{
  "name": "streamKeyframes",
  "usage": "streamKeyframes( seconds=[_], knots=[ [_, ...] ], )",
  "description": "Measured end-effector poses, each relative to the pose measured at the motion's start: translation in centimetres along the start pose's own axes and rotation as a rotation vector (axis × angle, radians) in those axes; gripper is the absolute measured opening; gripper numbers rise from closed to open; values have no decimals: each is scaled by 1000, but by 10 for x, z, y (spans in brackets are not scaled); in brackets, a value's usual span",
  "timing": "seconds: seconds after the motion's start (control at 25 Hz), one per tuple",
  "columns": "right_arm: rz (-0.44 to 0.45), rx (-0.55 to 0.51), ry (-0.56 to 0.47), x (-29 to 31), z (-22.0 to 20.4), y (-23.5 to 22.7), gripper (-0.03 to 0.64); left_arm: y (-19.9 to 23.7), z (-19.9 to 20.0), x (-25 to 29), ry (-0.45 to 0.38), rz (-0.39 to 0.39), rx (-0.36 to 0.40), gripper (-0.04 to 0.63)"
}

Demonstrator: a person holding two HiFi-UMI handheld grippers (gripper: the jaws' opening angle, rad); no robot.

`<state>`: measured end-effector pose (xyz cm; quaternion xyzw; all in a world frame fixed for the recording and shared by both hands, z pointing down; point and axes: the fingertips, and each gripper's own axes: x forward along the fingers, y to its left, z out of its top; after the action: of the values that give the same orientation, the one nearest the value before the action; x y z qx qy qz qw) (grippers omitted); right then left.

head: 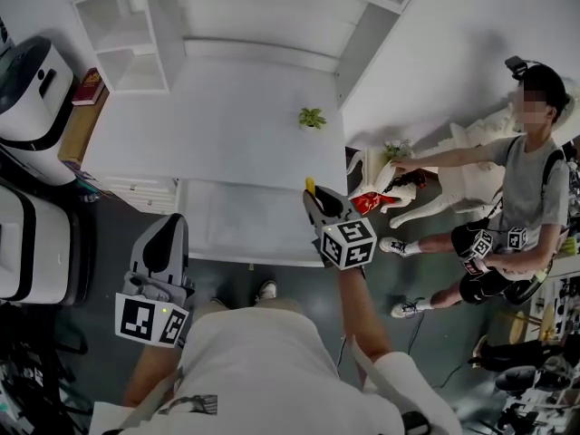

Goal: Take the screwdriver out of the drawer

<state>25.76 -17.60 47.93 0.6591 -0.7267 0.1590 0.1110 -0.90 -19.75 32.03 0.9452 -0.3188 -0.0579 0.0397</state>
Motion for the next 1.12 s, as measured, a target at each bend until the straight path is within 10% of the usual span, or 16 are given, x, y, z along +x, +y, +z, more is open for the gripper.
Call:
streamKeyframes(
  seconds=[1.12],
  knots=[
    [-25, -92, -443, -127, 158, 28, 86, 14, 44, -11, -95, 38, 65, 15]
  ],
)
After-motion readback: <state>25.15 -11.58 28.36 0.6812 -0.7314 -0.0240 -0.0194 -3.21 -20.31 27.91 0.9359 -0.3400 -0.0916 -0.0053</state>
